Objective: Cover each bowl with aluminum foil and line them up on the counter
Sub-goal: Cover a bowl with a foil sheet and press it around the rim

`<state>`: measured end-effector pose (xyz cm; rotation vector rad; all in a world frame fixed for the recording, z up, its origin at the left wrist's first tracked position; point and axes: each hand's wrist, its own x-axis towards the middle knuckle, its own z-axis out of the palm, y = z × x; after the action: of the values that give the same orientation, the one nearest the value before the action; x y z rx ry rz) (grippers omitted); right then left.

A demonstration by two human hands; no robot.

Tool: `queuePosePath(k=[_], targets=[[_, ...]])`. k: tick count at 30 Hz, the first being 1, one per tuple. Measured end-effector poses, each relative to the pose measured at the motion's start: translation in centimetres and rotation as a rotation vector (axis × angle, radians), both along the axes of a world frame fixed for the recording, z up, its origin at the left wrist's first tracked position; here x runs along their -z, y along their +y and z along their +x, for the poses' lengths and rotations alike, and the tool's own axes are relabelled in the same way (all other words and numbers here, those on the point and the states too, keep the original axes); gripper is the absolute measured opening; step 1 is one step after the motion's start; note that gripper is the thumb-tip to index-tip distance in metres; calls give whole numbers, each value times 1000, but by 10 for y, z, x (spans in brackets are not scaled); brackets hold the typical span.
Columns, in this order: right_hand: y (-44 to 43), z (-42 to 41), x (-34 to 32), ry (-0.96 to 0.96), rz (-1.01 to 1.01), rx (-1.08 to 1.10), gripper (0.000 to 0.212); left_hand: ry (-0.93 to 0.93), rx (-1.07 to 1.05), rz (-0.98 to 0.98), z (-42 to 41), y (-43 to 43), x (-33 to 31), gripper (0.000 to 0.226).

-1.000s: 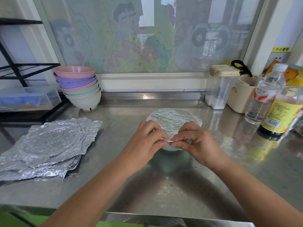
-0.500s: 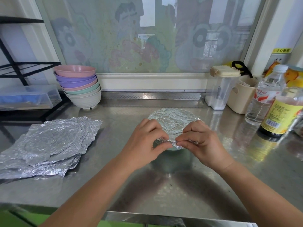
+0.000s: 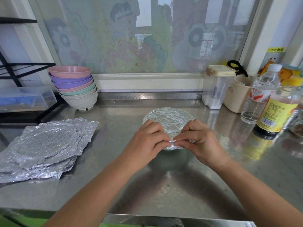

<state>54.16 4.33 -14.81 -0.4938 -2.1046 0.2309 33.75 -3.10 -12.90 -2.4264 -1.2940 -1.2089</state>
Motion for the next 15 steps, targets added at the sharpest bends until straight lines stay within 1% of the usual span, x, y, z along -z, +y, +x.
queuePosePath(k=[2,7,11,15], targets=[[-2,-5,0,-7,-9,-5,18,23,0,3,1,1,1,14],[-1,-1,-3,-28,7,-2,26,31,18,-60,-11,4,-2,18],[3,6,-6,-55,22,2,22,13,21,-87,-21,3,-3,13],[1,-3,-4,-57,31,-3,21,30,15,-55,-12,2,-1,21]])
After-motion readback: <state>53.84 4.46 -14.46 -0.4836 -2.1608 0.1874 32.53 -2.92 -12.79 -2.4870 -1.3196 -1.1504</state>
